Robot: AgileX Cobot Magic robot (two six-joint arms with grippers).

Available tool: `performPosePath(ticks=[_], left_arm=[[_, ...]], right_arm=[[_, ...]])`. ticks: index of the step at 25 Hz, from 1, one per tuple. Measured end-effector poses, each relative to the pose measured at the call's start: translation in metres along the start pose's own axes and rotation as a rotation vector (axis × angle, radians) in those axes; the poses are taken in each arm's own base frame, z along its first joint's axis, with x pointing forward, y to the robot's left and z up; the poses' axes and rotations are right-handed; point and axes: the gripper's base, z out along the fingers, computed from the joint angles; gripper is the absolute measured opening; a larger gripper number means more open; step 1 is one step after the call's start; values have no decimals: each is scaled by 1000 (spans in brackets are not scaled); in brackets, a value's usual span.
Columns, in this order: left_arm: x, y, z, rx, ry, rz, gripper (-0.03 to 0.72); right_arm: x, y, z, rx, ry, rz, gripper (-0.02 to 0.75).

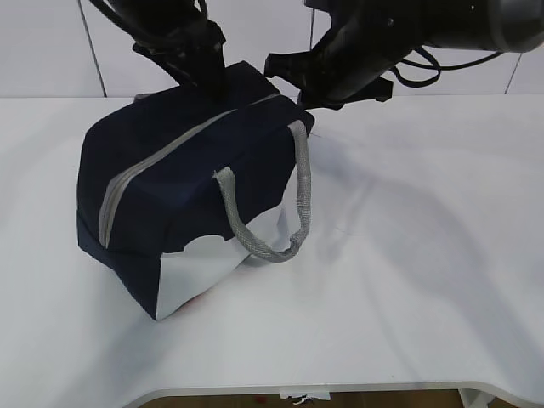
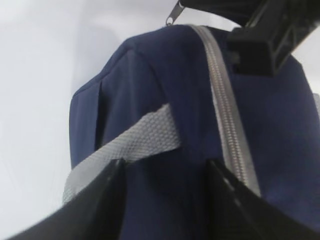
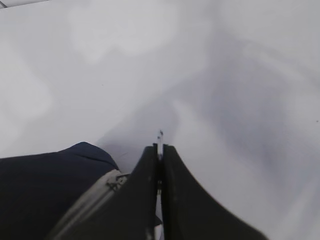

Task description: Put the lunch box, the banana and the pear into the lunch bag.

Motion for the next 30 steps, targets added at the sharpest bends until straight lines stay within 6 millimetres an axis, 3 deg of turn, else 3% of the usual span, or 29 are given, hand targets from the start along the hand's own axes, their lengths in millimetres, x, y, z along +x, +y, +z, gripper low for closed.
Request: performPosePath(ticks=[4, 5, 7, 10, 18, 30], left_arm=[[1, 2, 9, 5, 17, -4, 190], [1, 2, 9, 5, 18, -5, 96], [1, 2, 9, 5, 18, -5, 16], [1, 2, 9, 4, 18, -4, 1], [0, -5, -17, -3, -26, 12, -3], [0, -9, -23, 17, -42, 7, -5]], right_arm=[[0, 0, 0, -1, 1, 0, 1], [0, 0, 0, -1, 1, 0, 1], [0, 0, 0, -1, 1, 0, 1], [0, 0, 0, -4, -4, 0, 1], [3, -4, 15, -19, -3, 39, 1], [9, -7, 30, -27, 18, 81, 1]])
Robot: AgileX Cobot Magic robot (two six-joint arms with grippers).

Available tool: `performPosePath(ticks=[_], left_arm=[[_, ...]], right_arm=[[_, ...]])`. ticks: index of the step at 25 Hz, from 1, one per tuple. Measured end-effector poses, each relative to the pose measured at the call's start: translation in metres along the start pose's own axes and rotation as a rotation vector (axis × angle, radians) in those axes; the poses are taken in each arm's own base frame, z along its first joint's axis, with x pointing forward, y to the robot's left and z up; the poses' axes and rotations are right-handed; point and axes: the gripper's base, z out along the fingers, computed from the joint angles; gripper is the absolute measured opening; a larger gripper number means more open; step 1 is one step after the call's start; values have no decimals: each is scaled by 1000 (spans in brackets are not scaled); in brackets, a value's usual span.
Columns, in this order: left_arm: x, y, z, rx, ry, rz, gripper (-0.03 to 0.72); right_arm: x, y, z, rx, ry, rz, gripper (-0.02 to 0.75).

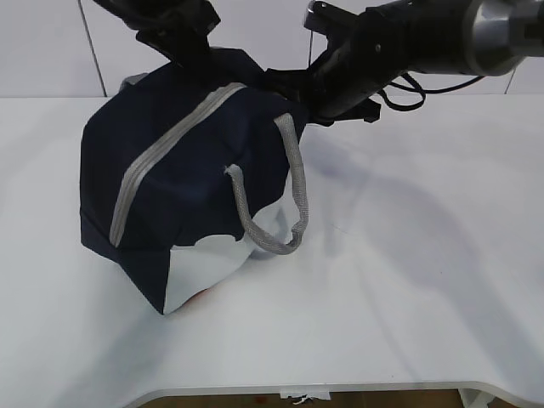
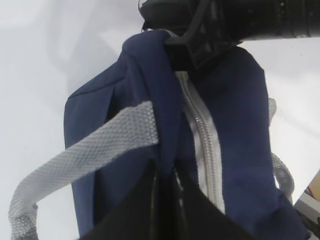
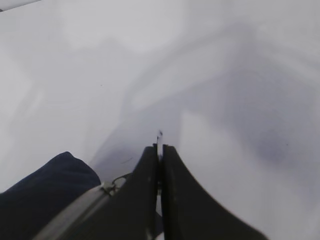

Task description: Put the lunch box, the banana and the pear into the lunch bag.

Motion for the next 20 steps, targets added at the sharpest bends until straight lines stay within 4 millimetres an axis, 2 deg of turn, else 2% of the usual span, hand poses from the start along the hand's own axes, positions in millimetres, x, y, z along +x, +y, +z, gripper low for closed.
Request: performPosePath(ticks=[9, 11, 13, 17, 20], left_arm=[[0, 1, 2, 2, 4, -1, -5], [0, 1, 5, 10, 8, -5, -5], [0, 2, 9, 15, 14, -9, -5], [0, 2, 10, 17, 16, -10, -5], [0, 2, 10, 17, 16, -10, -5]], right_arm=[[0, 0, 0, 0, 0, -2, 3], [0, -1, 0, 5, 4, -2, 27], [0, -1, 0, 9, 9, -2, 88], [-1, -3, -2, 12, 8, -1, 283], [-4, -2, -7, 11, 2, -2, 377]])
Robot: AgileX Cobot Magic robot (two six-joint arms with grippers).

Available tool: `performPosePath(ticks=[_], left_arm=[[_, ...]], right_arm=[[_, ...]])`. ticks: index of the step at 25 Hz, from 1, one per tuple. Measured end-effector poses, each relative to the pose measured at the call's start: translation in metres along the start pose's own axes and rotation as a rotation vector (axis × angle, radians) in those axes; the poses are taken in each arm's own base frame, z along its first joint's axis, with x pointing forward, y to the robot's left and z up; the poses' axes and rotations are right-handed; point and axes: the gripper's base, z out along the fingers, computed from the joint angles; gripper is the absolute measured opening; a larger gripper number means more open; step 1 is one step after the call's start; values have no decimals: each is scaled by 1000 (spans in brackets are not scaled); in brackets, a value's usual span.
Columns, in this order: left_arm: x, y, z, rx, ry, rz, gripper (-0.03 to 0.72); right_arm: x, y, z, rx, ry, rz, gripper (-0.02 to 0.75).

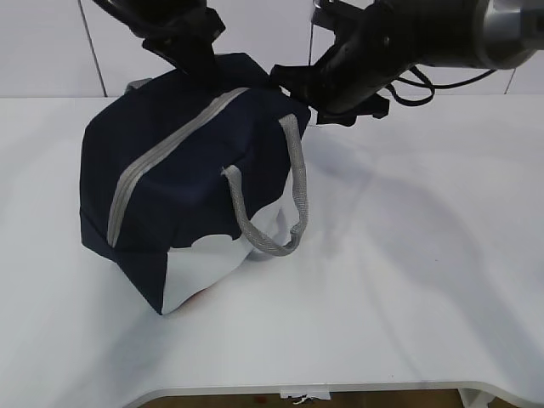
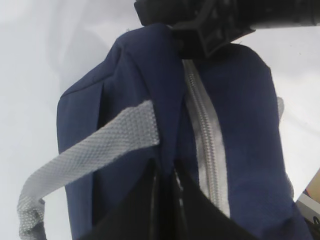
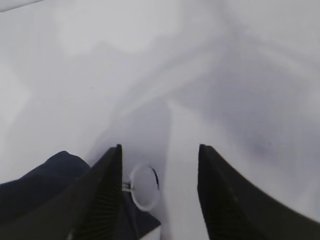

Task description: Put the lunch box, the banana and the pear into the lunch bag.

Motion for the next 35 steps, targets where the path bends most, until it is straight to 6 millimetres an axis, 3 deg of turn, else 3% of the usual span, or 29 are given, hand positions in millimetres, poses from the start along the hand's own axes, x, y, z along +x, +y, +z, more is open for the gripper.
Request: performPosePath(ticks=[6, 14, 17, 19, 21, 22, 24, 28, 29, 31, 34, 35], left_arm=[[1, 2, 0, -24, 7, 8, -4], [2, 8, -1, -90, 25, -2, 20], [3, 13, -2, -149, 36, -49, 169], [3, 14, -2, -154, 36, -60, 198], [4, 15, -2, -167, 35, -110, 365], [4, 14, -4, -167, 30, -123, 365], [3, 12, -12, -171, 12, -135, 414], [3, 5, -34, -182, -35, -138, 427], [4, -2, -58, -191, -84, -130, 428], [6, -10, -81, -200, -132, -121, 429], [16, -18, -102, -218, -154, -114, 428], [24, -14, -88, -220, -94, -123, 417]], right_arm=[[-11, 2, -23, 19, -23, -83, 406], [-18, -3, -73, 123, 54, -306, 404], [-16, -7, -93, 179, 153, -357, 403], [-15, -10, -107, 212, 218, -383, 403], [-14, -11, -120, 233, 282, -406, 403], [-15, -10, -127, 237, 308, -417, 402], [-15, -9, -137, 235, 348, -423, 402], [-23, -3, -147, 200, 329, -439, 402], [-24, -2, -150, 191, 324, -437, 401], [-25, 1, -157, 160, 319, -435, 401], [-26, 5, -174, 117, 302, -440, 401], [-25, 5, -183, 103, 293, -443, 401]])
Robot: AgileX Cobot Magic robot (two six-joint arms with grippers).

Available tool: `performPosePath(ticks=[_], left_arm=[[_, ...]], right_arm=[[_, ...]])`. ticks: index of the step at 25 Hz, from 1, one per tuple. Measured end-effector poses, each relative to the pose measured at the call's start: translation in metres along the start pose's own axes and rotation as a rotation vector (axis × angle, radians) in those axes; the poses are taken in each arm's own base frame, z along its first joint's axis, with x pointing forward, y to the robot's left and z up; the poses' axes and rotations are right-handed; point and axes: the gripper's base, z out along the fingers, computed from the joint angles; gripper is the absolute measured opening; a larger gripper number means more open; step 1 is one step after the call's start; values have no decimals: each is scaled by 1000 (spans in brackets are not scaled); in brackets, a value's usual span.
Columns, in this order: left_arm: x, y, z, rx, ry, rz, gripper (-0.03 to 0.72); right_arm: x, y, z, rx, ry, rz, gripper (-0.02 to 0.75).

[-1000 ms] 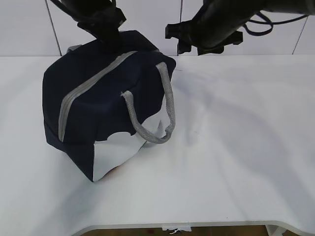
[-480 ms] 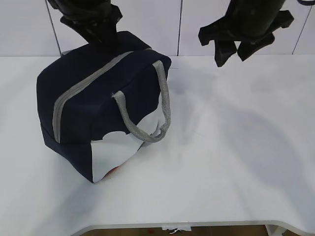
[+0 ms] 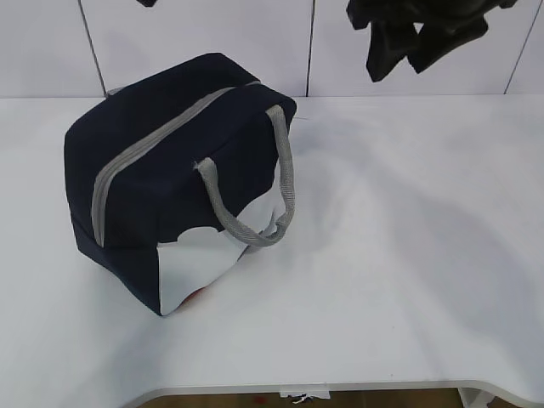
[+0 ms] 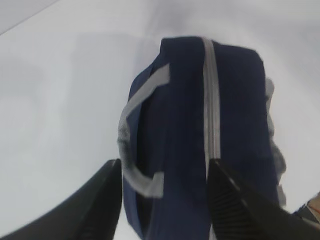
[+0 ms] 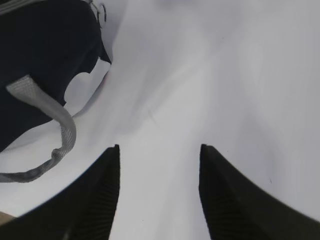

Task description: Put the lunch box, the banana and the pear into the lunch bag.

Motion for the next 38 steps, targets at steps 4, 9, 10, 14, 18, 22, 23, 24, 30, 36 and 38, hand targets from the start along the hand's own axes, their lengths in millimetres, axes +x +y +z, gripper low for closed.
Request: performPosePath(ticks=[4, 9, 10, 14, 18, 22, 23, 24, 30, 36, 38], left_arm=[[40, -6, -57, -45, -38, 14, 368], [91, -15, -106, -55, -92, 7, 337], [101, -18, -120, -59, -121, 5, 336], [136, -23, -131, -58, -120, 3, 333], [183, -30, -154, -64, -175, 5, 330], [224, -37, -171, -72, -244, 10, 330], [232, -38, -174, -74, -260, 11, 330], [251, -41, -184, -79, -313, 15, 330], [291, -46, -186, -86, -369, 19, 330], [345, -53, -169, -66, -449, 21, 328], [351, -54, -161, -60, -445, 19, 328]], right_arm=[[21, -3, -36, -10, -46, -8, 401], [62, -8, -76, -13, -90, -16, 401], [71, -9, -84, -13, -99, -17, 401], [106, -13, -108, -17, -139, -17, 400], [143, -16, -124, -28, -172, -13, 400], [180, -17, -132, -55, -188, -7, 400], [193, -17, -135, -65, -202, -7, 400], [204, -18, -137, -65, -212, -9, 401], [267, -23, -137, -65, -274, -39, 401], [318, -26, -124, -68, -345, -39, 400], [330, -27, -115, -69, -374, -40, 400]])
